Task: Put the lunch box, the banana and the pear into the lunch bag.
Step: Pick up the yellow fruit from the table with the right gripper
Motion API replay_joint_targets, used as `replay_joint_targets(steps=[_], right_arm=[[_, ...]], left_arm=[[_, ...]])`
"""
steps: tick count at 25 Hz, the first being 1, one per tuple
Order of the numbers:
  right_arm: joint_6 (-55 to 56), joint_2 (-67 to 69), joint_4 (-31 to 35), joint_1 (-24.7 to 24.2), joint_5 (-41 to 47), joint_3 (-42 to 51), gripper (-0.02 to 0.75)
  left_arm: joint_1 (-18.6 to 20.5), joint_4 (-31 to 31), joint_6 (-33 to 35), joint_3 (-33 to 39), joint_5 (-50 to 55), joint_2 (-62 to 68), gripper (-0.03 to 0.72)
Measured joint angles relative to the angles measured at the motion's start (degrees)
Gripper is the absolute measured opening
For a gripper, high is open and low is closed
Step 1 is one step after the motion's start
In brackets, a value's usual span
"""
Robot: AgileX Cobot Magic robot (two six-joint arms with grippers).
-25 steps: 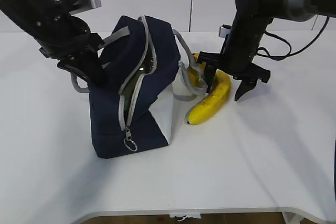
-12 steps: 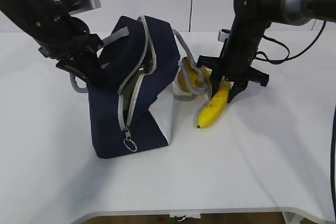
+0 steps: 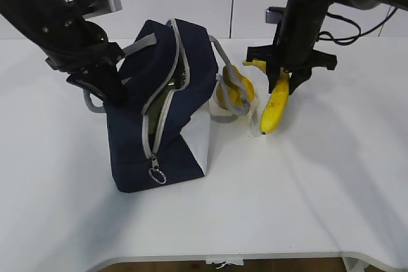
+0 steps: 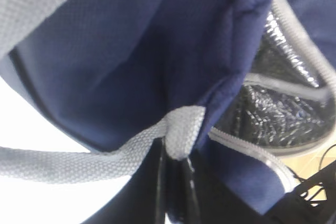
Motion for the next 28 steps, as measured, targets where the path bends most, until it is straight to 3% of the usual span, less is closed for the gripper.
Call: replay_joint_targets(steps=[3,8,10,15,18,23,28], right_arm=[[-4.9,-1.1,0.4,0.0,0.2,-3.5,0.264],[-14.9,-6.0,6.3,0.0,0.5,-6.8,0.264],[-19.8,-8.1,10.4,0.0,0.8,-7.0,0.264],[-35.4,-11.9,27.6,0.0,1.7,-7.4,0.262],[-38.4,-11.9,35.0,0.0,1.7,-7.4,0.262],[-39.2,-10.9,40.1,0.0,1.7,-7.4,0.262],[-38.6,-8.3,45.9,0.0,1.7,-7.4,0.262]], left_arm=[[0.0,0.0,0.0,0.0,0.0,0.0,0.005],[0.0,-0.1,0.0,0.0,0.0,0.0,0.005],[0.0,-0.8,0.0,0.0,0.0,0.0,0.005],[0.0,-6.4,0.0,0.0,0.2,0.0,0.005],[0.0,-11.0,0.0,0.0,-0.5,0.0,0.005],[0.0,-16.3,0.0,0.0,-2.2,0.0,0.005],[1.0,-17.5,0.0,0.0,-4.6,0.0,0.005]])
